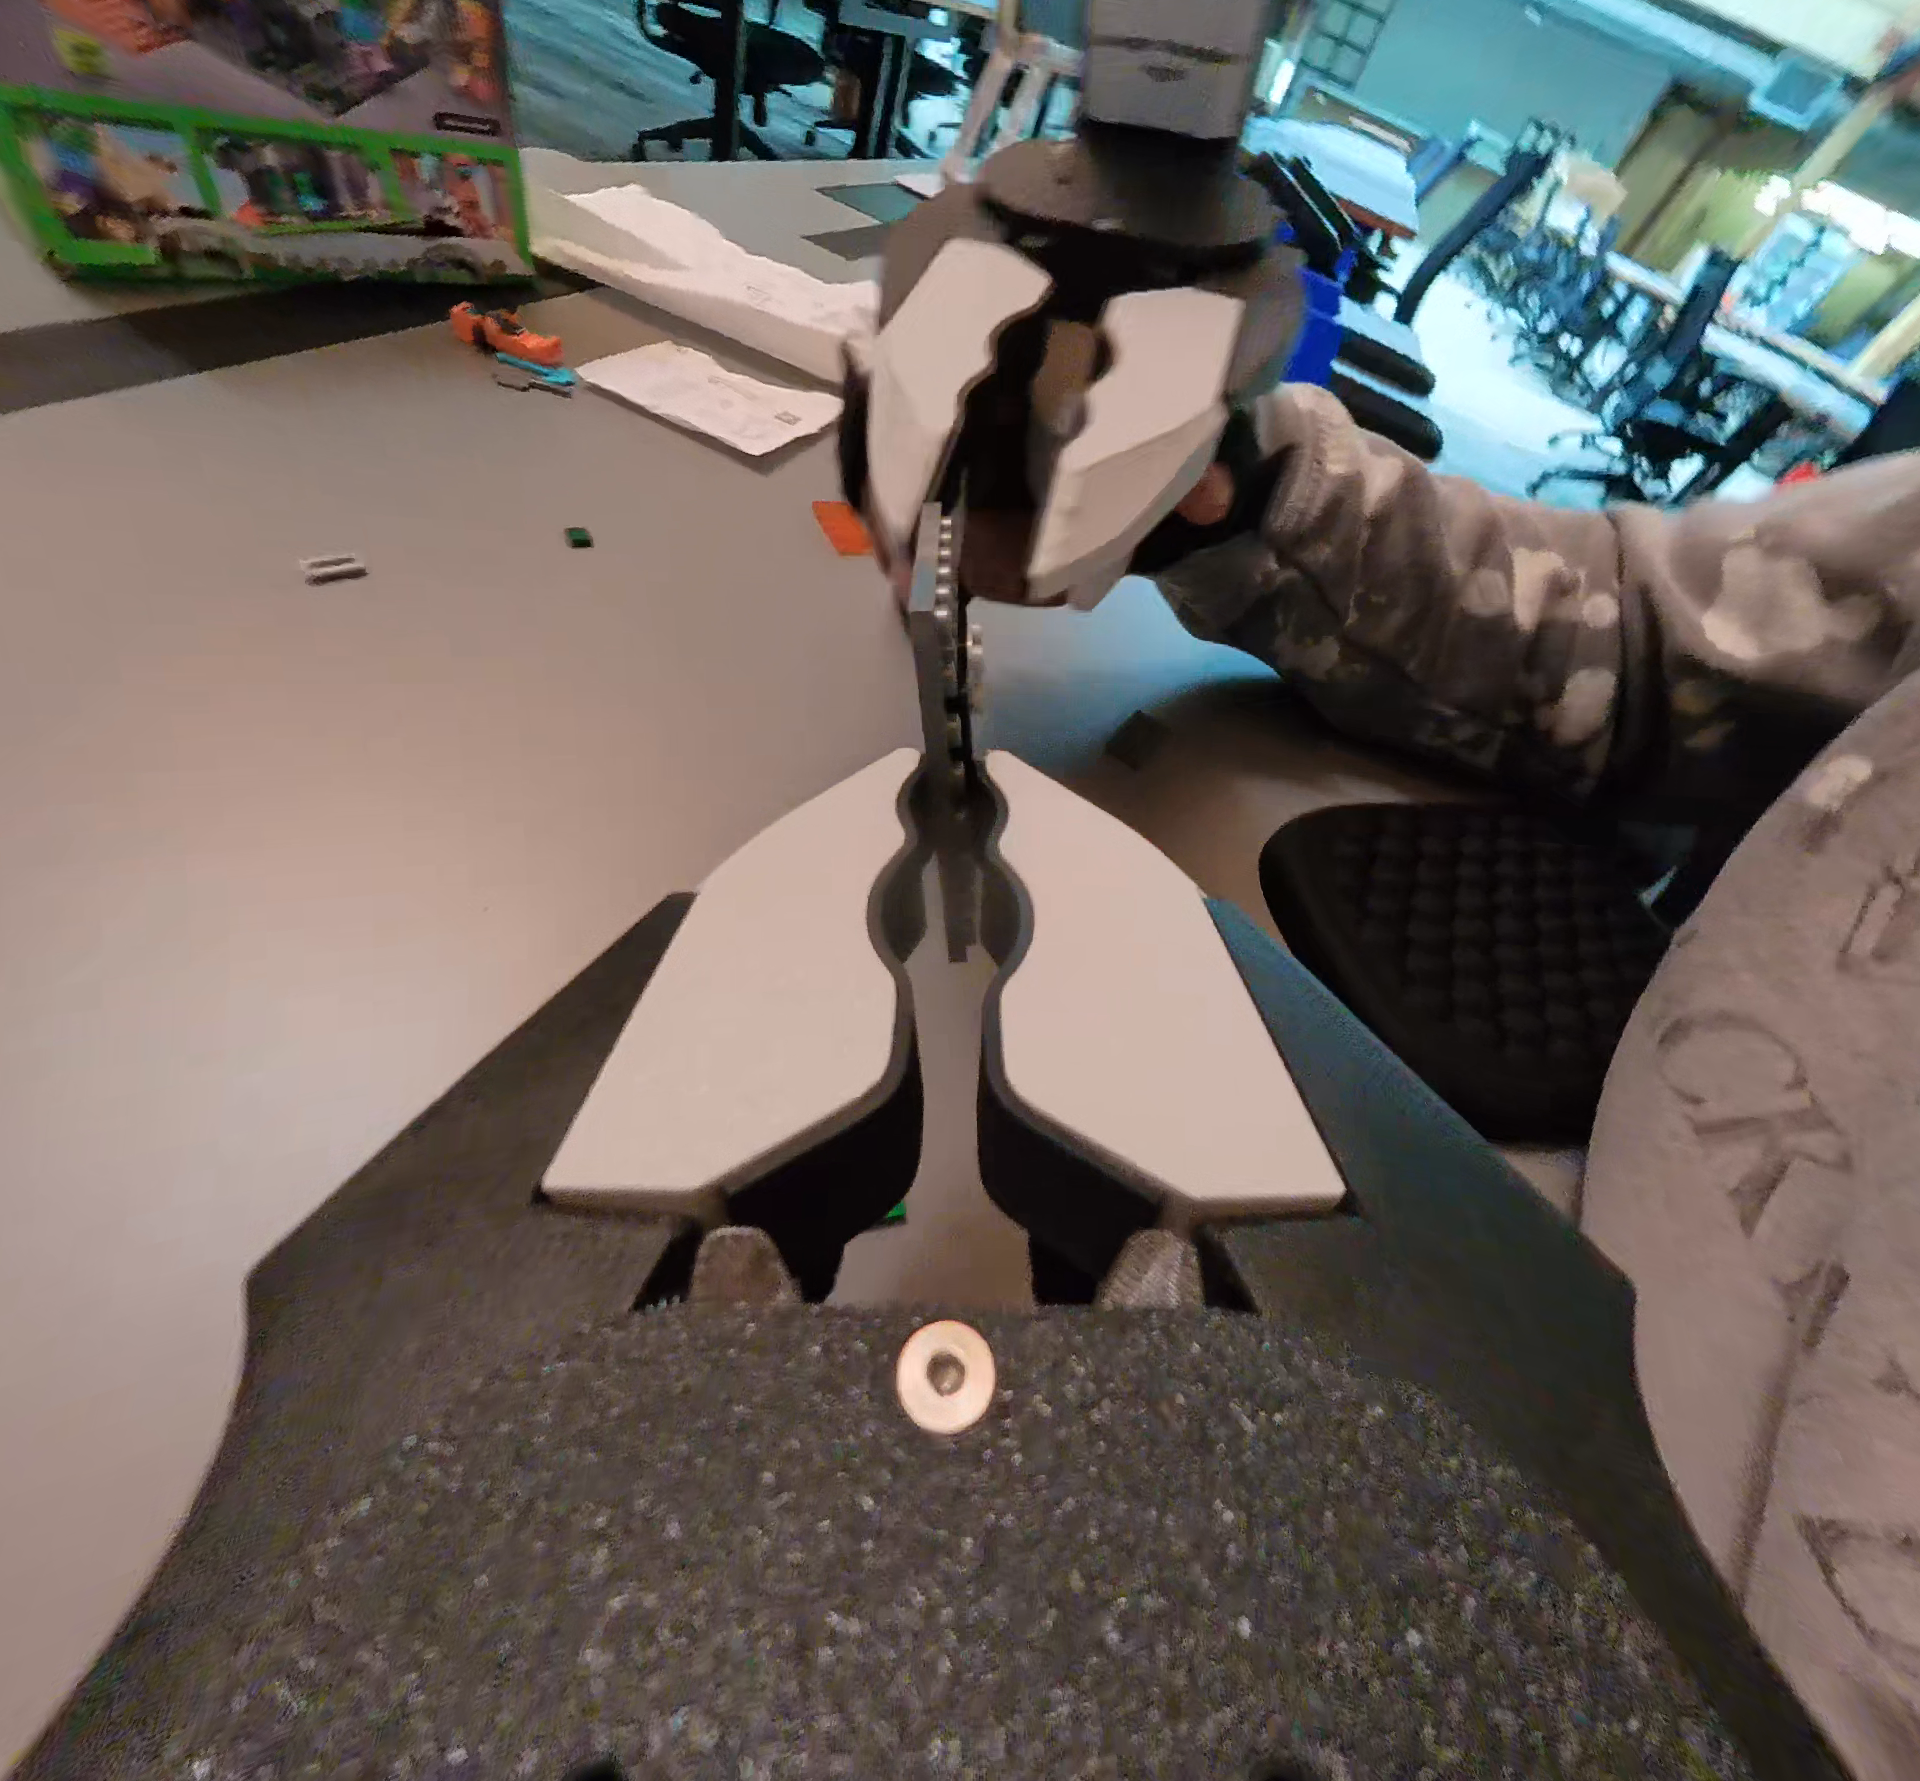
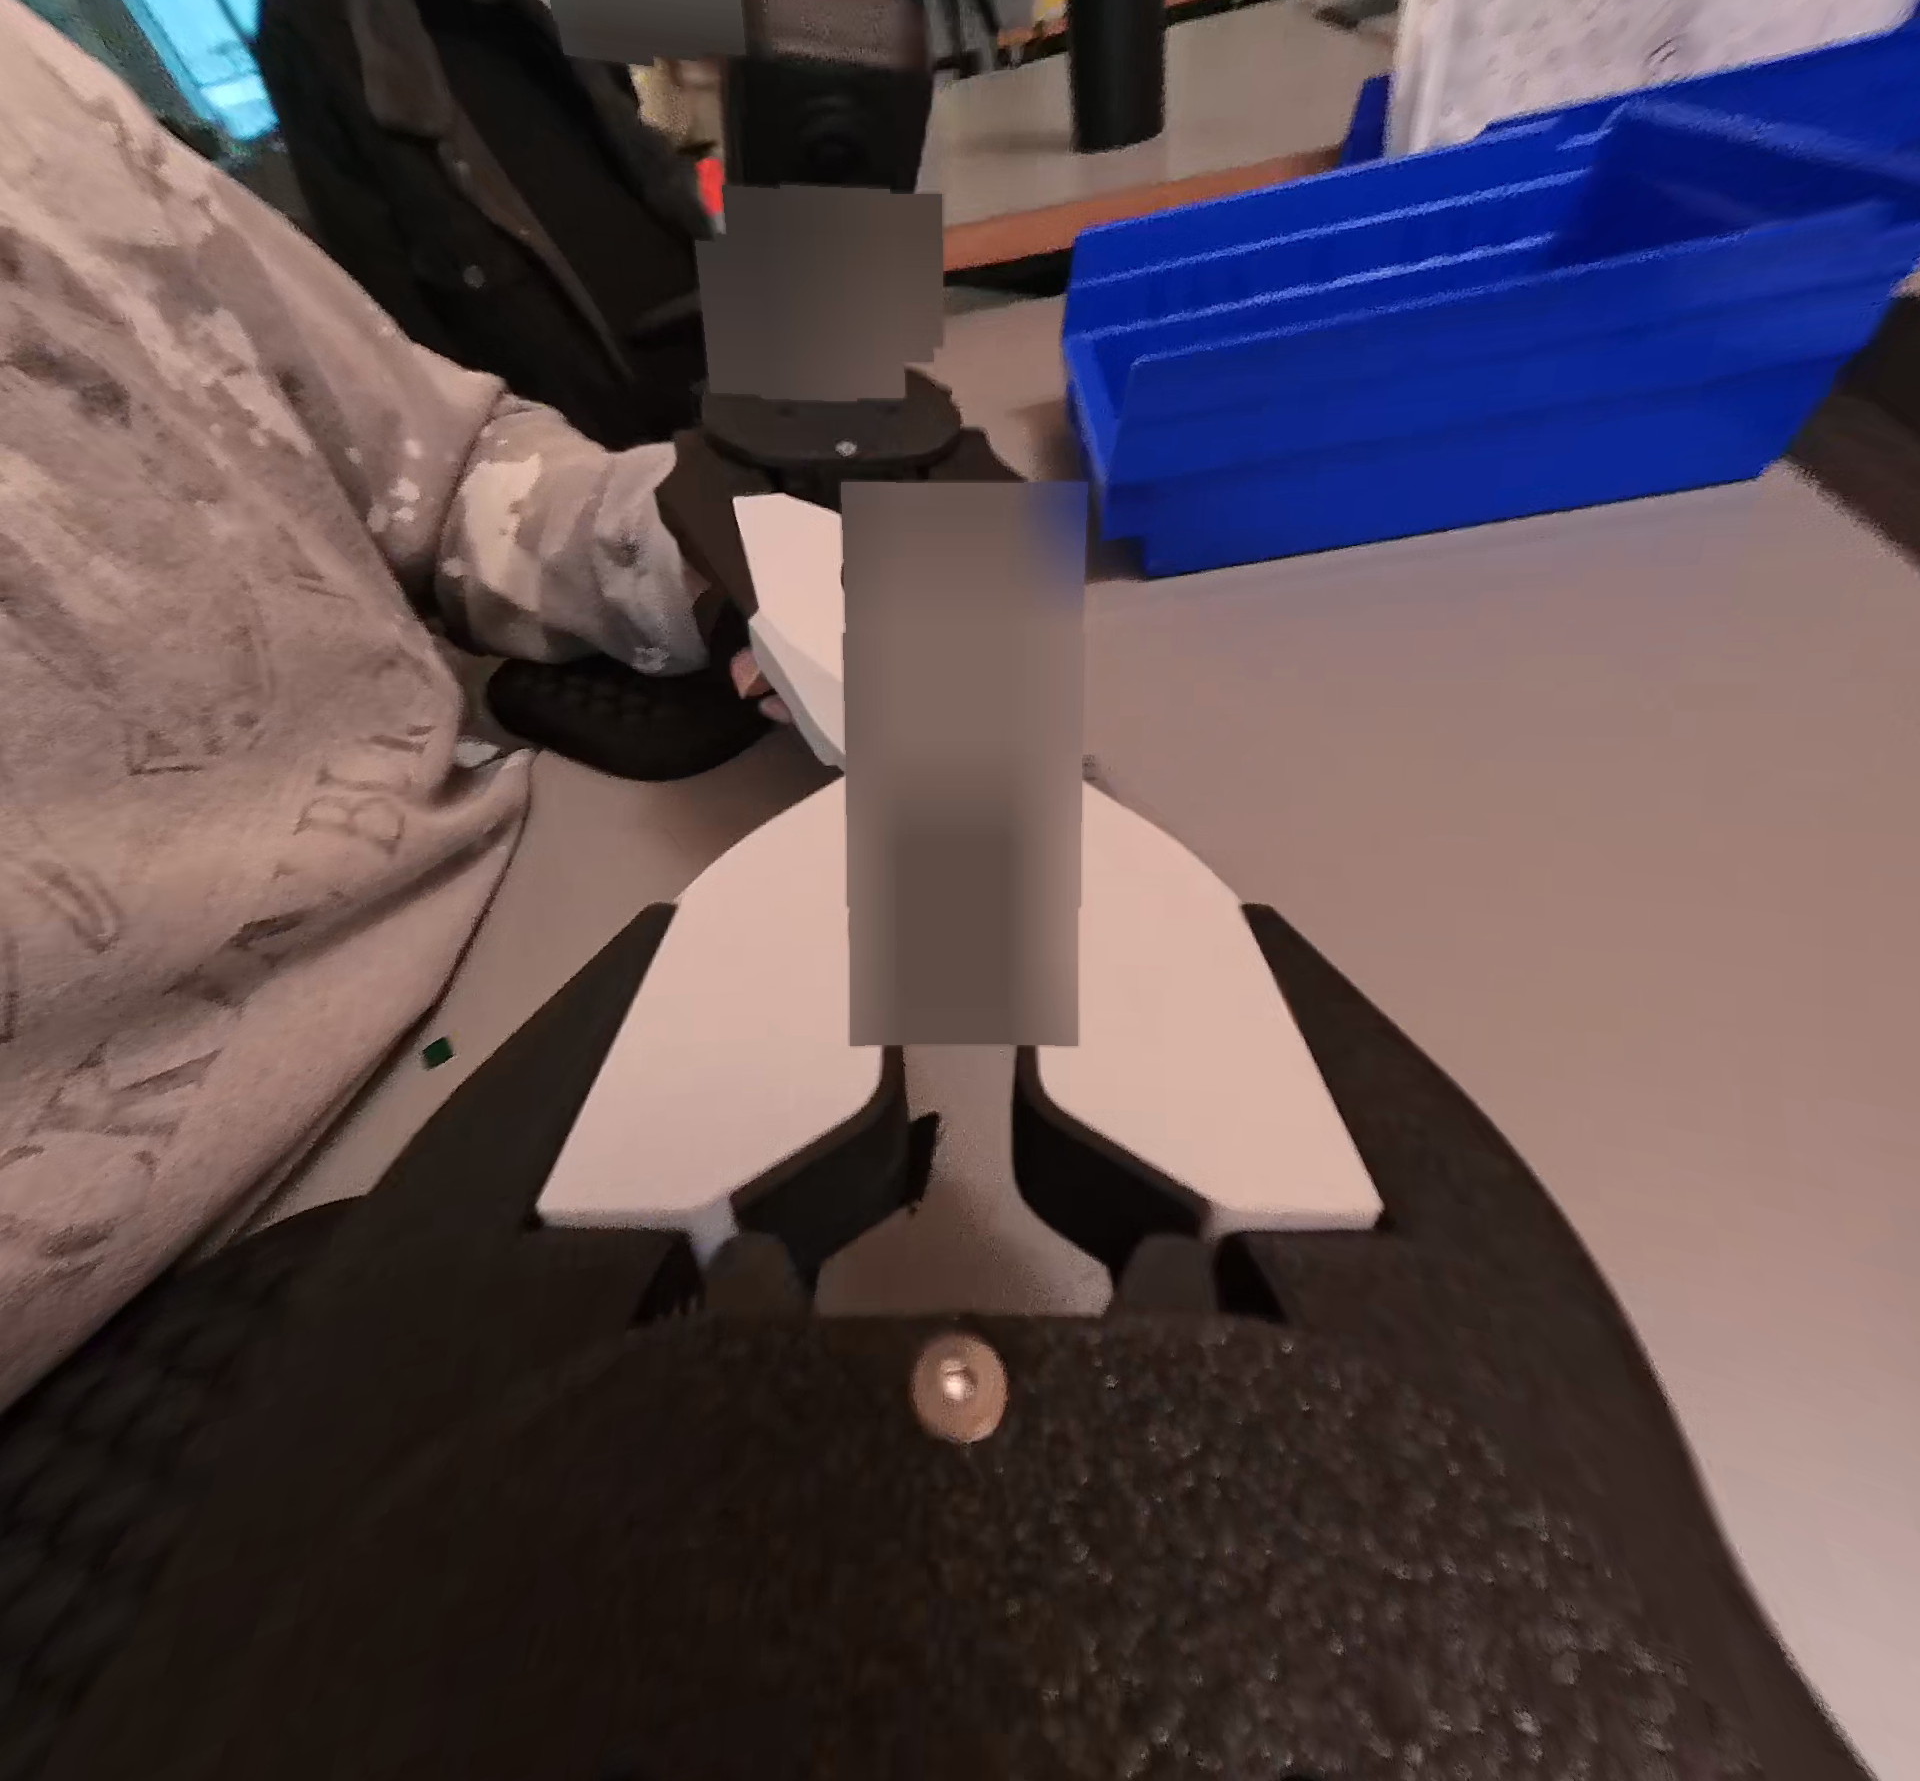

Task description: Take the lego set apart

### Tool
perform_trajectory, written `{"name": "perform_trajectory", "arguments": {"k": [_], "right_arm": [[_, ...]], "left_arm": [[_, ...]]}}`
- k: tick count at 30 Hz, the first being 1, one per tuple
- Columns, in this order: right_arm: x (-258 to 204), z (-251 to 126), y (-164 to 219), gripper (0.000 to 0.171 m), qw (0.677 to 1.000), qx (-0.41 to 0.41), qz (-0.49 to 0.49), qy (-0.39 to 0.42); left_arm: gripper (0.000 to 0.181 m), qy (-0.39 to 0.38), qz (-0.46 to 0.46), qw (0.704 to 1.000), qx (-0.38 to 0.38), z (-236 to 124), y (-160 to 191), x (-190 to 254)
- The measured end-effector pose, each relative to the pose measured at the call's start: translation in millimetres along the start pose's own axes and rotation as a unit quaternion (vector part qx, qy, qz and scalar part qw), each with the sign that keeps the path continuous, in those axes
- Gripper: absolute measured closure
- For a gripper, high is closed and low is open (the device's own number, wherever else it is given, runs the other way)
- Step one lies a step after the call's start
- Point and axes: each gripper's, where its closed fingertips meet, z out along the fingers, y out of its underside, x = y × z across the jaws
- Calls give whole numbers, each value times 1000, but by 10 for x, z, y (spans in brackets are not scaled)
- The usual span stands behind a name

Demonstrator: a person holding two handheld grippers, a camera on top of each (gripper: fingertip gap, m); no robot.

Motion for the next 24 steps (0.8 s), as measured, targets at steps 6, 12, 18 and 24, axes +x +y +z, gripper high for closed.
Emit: {"name": "perform_trajectory", "arguments": {"k": [6,12,18,24], "right_arm": [[251,-86,-124,143,966,-61,-175,178],[273,217,149,150,919,-145,-287,228],[288,301,272,153,924,-153,-272,219],[263,387,364,148,920,-169,-282,215]], "left_arm": [[175,-42,-125,991,25,-43,-15,-307],[175,-55,-125,991,-3,8,72,-308],[175,-76,-115,990,-23,3,144,-328],[175,-98,-121,987,-51,15,258,-400]]}}
